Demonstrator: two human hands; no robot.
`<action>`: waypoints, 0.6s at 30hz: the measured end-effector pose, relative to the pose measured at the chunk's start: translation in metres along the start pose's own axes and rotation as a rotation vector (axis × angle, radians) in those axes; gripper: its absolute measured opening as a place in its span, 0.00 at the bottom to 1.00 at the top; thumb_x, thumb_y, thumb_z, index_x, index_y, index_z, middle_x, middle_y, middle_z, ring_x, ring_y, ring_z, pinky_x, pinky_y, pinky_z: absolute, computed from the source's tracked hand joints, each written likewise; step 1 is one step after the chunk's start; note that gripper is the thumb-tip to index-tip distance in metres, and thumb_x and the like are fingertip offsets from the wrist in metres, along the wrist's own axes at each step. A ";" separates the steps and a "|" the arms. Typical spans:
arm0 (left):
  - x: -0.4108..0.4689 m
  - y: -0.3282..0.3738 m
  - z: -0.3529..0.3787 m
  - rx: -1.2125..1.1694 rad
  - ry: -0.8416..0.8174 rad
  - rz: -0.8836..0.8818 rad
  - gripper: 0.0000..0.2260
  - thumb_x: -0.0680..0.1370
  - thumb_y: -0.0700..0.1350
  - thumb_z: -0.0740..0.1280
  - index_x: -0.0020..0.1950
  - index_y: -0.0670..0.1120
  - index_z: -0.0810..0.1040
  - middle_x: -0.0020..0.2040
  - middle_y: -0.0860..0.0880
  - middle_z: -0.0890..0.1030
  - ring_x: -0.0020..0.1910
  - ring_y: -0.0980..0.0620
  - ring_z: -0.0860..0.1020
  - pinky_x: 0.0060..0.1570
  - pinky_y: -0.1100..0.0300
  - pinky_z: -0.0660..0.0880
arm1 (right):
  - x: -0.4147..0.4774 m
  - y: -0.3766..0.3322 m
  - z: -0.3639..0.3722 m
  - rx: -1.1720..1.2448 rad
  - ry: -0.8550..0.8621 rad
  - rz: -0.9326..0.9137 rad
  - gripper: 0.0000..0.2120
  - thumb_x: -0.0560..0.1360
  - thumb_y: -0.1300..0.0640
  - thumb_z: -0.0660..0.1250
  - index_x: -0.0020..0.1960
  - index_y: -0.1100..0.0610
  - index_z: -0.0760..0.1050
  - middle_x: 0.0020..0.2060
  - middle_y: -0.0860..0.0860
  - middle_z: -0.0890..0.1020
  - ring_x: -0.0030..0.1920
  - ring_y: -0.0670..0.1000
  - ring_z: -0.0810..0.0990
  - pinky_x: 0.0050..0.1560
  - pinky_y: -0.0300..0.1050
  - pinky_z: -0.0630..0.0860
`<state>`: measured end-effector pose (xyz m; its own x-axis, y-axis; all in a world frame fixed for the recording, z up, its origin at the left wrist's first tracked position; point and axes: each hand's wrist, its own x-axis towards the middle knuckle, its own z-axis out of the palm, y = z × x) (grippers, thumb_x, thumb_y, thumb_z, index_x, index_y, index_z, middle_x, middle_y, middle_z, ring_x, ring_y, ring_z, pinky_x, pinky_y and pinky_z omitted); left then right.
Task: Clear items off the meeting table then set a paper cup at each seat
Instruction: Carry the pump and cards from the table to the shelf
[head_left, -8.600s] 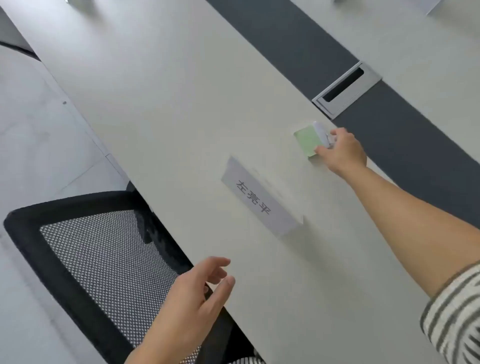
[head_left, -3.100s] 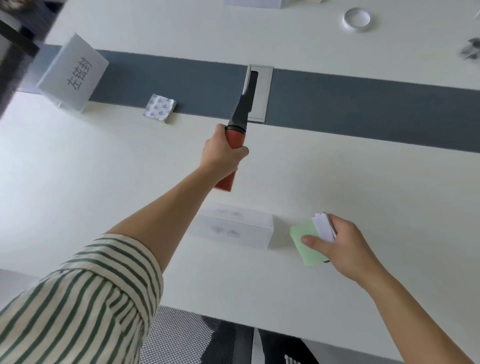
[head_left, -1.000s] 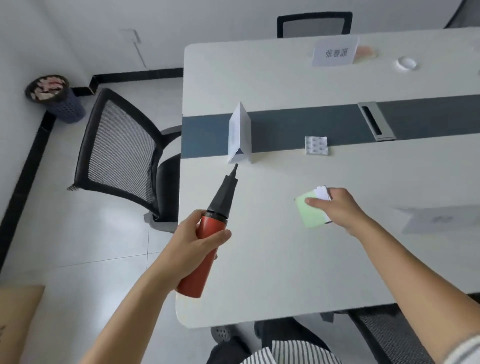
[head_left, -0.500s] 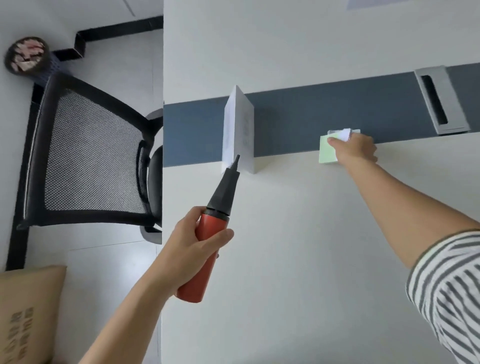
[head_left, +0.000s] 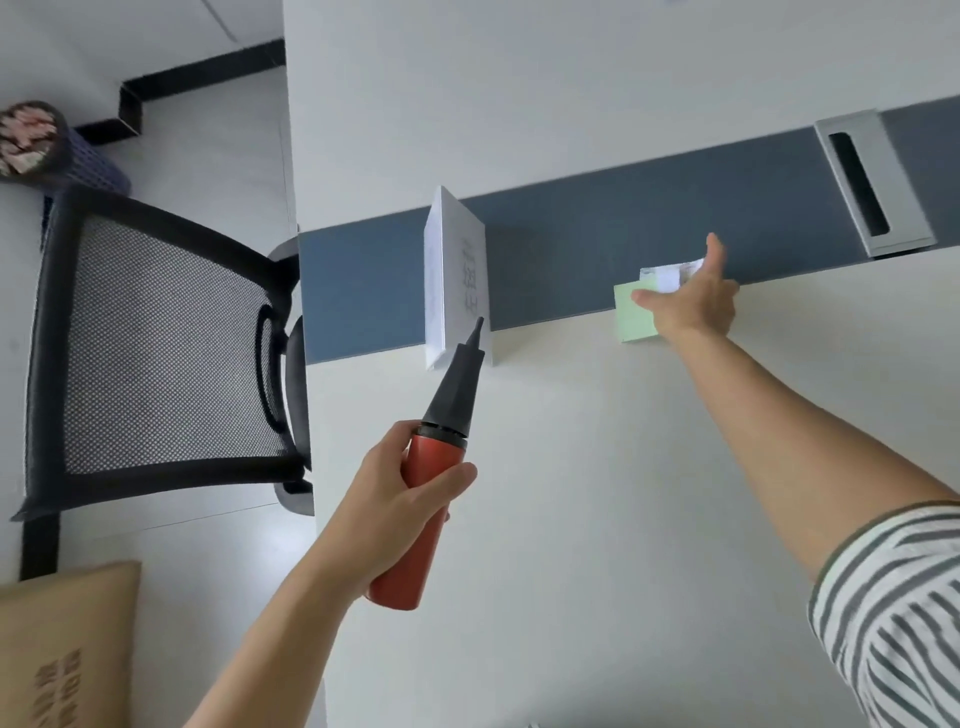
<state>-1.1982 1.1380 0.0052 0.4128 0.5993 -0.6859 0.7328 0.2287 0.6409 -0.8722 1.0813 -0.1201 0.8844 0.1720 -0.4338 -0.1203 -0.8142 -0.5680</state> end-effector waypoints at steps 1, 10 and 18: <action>-0.004 0.000 -0.003 -0.001 0.004 0.012 0.11 0.73 0.47 0.73 0.52 0.53 0.75 0.37 0.47 0.81 0.33 0.50 0.81 0.40 0.47 0.82 | -0.004 0.001 -0.002 0.027 -0.006 0.012 0.47 0.68 0.54 0.77 0.77 0.43 0.51 0.68 0.57 0.69 0.60 0.61 0.76 0.51 0.48 0.71; -0.055 -0.016 -0.033 -0.019 0.018 0.144 0.11 0.73 0.47 0.74 0.52 0.50 0.75 0.37 0.46 0.81 0.33 0.49 0.81 0.39 0.48 0.81 | -0.083 0.019 -0.028 0.449 -0.145 0.203 0.30 0.68 0.61 0.76 0.67 0.61 0.70 0.66 0.57 0.76 0.55 0.57 0.77 0.46 0.46 0.74; -0.115 -0.056 -0.066 0.020 -0.060 0.328 0.12 0.73 0.47 0.74 0.52 0.51 0.75 0.38 0.46 0.81 0.33 0.49 0.81 0.37 0.51 0.81 | -0.238 0.063 -0.051 0.699 -0.364 0.067 0.11 0.73 0.61 0.71 0.54 0.56 0.77 0.51 0.54 0.82 0.52 0.57 0.80 0.48 0.49 0.77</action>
<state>-1.3230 1.1070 0.0712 0.6592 0.5919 -0.4637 0.5660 0.0155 0.8243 -1.0677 0.9611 -0.0171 0.6764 0.4040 -0.6158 -0.5306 -0.3126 -0.7879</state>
